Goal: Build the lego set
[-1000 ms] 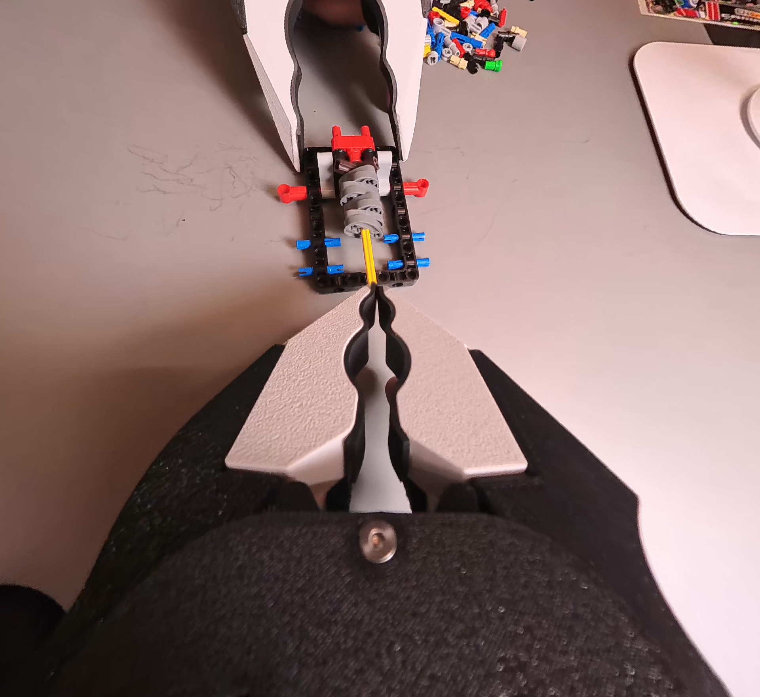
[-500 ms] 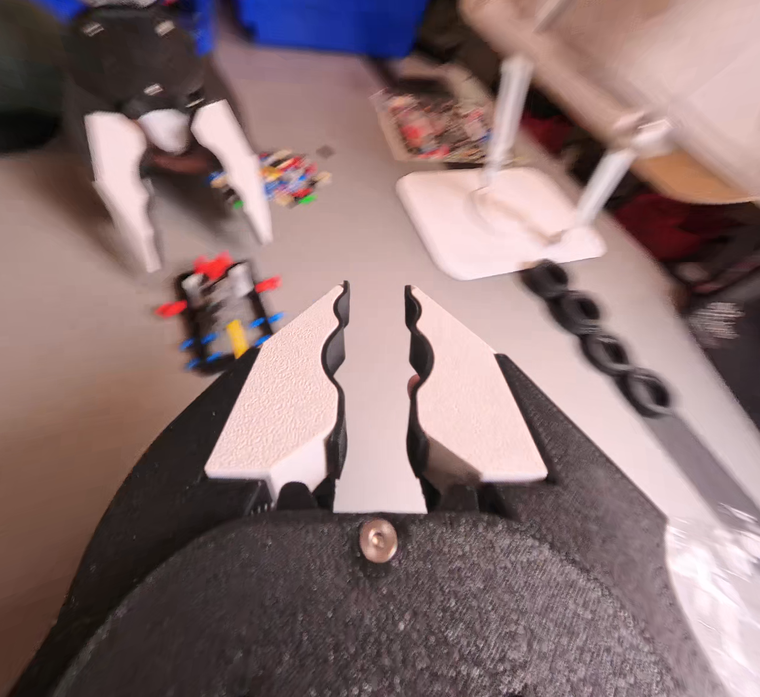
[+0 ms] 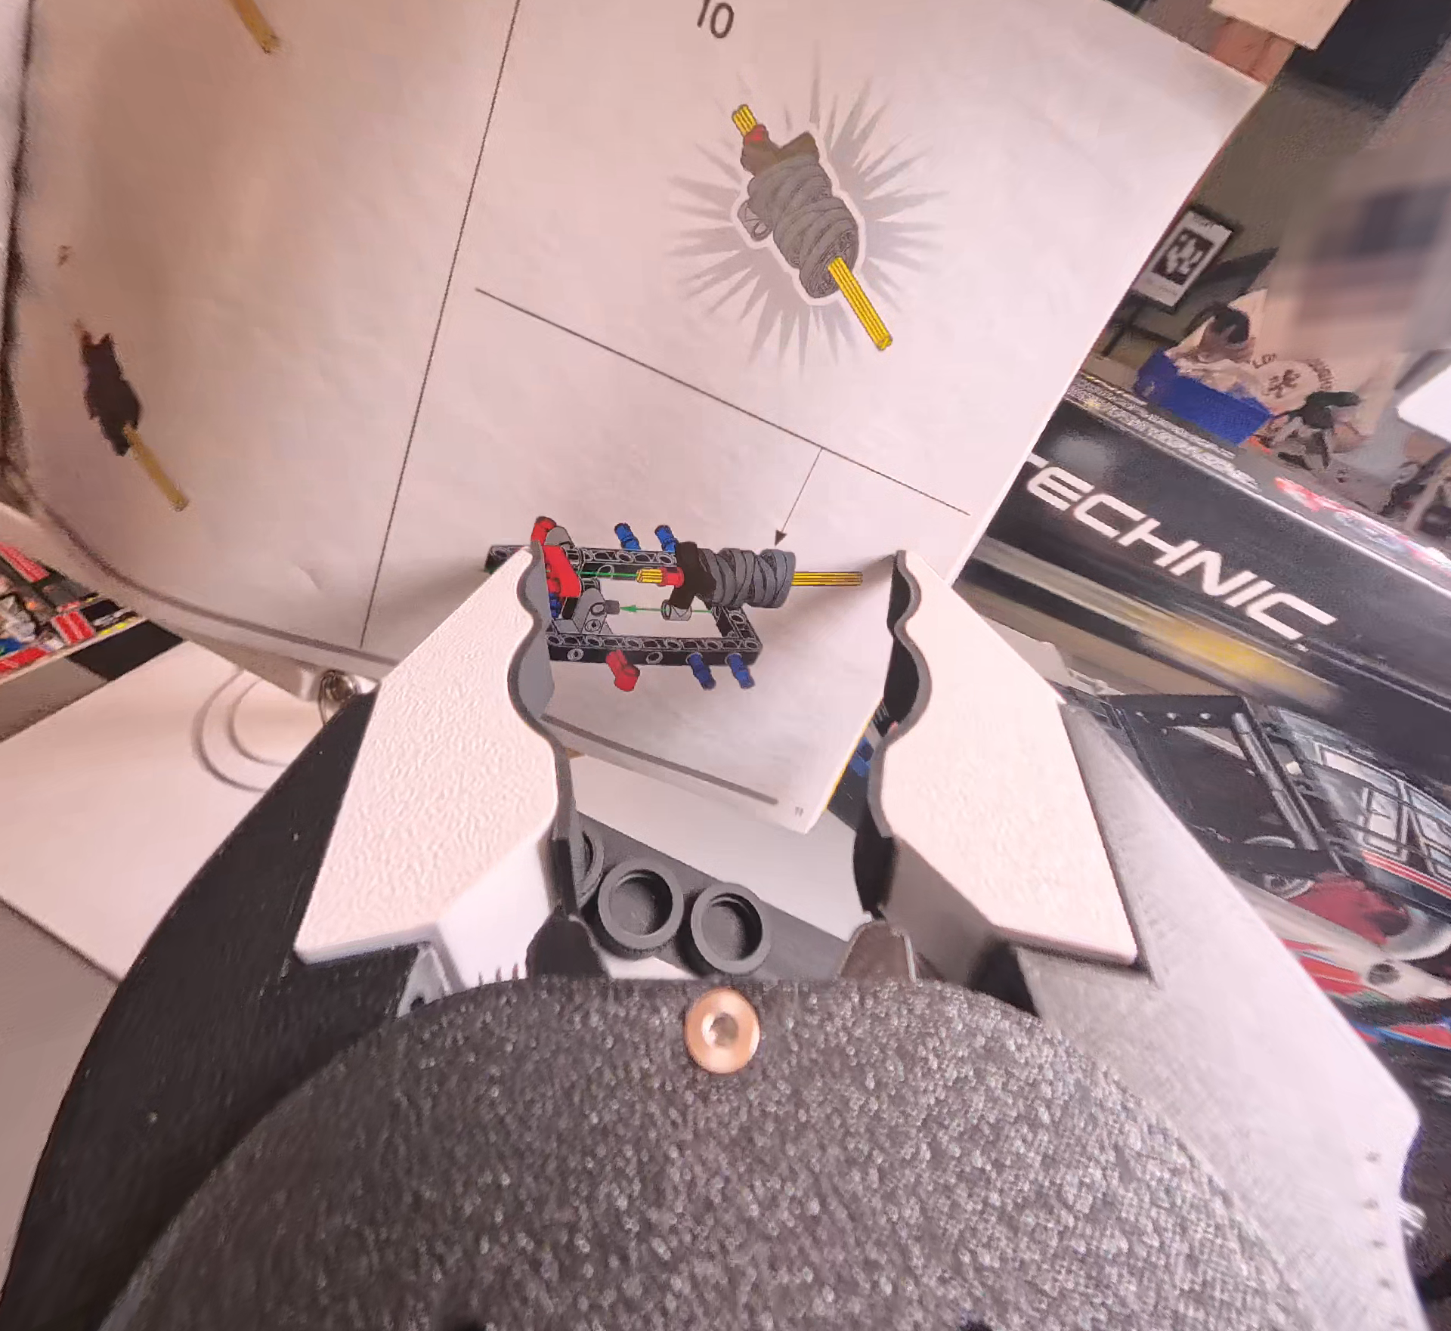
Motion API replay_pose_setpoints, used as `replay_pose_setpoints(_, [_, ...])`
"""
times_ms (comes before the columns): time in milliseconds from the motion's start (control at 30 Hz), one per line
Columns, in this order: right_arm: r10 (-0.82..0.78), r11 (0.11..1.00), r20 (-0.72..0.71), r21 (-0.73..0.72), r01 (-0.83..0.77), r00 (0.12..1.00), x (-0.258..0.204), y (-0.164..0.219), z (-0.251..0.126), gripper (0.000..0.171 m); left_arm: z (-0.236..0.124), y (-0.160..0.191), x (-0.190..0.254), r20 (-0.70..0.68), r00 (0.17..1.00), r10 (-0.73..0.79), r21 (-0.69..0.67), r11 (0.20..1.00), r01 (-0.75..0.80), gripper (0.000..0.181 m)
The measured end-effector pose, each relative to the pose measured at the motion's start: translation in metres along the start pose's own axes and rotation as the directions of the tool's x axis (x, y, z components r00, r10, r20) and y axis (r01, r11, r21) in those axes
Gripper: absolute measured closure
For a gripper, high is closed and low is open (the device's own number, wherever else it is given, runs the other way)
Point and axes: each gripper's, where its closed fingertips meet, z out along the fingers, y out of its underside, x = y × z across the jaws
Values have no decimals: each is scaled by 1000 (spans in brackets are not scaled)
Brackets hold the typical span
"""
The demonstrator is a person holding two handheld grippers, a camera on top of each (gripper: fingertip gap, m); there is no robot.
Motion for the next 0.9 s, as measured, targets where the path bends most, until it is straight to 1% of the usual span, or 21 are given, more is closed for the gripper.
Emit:
replay_pose_setpoints(100, [16,999,-22,40,-16,1000,-4,-1,2,91,-3,9,-8,13,1000,-19,5,1000,18,124])
replay_pose_setpoints(233, [67,993,11,96,-68,998,-7,-3,-1,100,-2,23,-23,45,998,-51,-21,998,52,126])
replay_pose_setpoints(333, [86,990,-15,117,-84,996,0,-6,-5,127,-3,22,-32,78,995,-66,-14,998,68,126])
replay_pose_setpoints(367, [82,989,-15,122,-79,997,1,-7,-6,138,-5,22,-38,106,992,-67,-16,997,69,127])
replay_pose_setpoints(467, [55,991,32,120,-58,998,-8,-8,-8,160,-9,21,-65,223,971,-90,-17,995,96,131])
replay_pose_setpoints(500, [41,992,48,119,-47,998,-12,-9,-8,160,-10,21,-76,256,960,-113,-11,993,119,131])
replay_pose_setpoints(533, [25,992,35,122,-29,999,-12,-10,-9,155,-11,21,-88,283,949,-140,-2,989,147,131])
replay_pose_setpoints(600, [18,990,-33,138,-13,999,-3,-14,-12,133,-11,23,-114,343,917,-205,13,977,213,130])
replay_pose_setpoints(633, [44,989,-62,141,-35,997,4,-16,-13,120,-10,24,-127,366,898,-244,25,967,252,128])
replay_pose_setpoints(667, [85,988,-77,136,-74,993,9,-17,-11,103,-7,25,-139,375,882,-286,42,956,292,127])
replay_pose_setpoints(733, [139,986,-59,97,-133,989,9,-15,-2,83,2,25,-151,355,861,-364,65,929,365,126])
replay_pose_setpoints(767, [149,986,-38,82,-146,988,4,-14,2,84,5,25,-155,345,852,-395,76,916,394,128])
replay_pose_setpoints(800, [161,984,-24,85,-159,987,0,-16,4,85,6,22,-158,342,845,-410,97,910,402,138])
replay_pose_setpoints(867, [173,982,-8,83,-172,985,-5,-18,6,89,7,22,-159,330,844,-423,96,904,416,158])
replay_pose_setpoints(900, [173,982,-9,81,-172,985,-5,-18,6,89,6,24,-160,340,842,-419,91,906,414,164])
